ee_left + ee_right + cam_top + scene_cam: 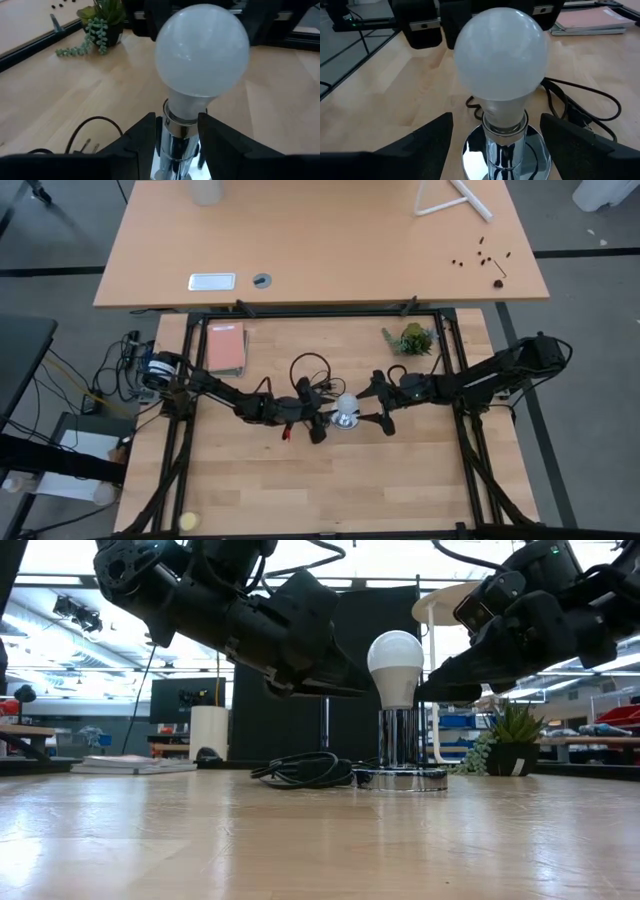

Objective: Screw lightbulb
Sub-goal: Insert the lightbulb into the lamp

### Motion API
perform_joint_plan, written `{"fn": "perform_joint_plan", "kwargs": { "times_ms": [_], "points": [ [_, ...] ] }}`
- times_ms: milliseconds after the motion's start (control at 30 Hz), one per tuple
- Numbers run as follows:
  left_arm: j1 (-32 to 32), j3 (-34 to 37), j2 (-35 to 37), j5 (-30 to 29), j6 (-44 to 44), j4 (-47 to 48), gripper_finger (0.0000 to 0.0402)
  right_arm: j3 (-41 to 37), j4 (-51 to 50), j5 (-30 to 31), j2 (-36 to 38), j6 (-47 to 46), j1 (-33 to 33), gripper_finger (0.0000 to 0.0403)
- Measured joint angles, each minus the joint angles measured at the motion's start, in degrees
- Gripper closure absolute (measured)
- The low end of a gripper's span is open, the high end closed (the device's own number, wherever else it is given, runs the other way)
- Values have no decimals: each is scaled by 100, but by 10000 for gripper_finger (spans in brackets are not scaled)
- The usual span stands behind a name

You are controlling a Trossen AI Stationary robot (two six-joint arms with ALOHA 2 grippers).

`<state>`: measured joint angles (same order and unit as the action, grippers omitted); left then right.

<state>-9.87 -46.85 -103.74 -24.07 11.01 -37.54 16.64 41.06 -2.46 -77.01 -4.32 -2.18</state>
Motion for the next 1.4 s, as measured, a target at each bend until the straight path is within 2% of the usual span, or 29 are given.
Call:
{"fn": "perform_joint_plan", "kwargs": {
  "times_ms": [1400],
  "points": [
    [131,0,0,32,-22,-239,254,0,-19,-56,7,-310,-403,108]
  ]
}}
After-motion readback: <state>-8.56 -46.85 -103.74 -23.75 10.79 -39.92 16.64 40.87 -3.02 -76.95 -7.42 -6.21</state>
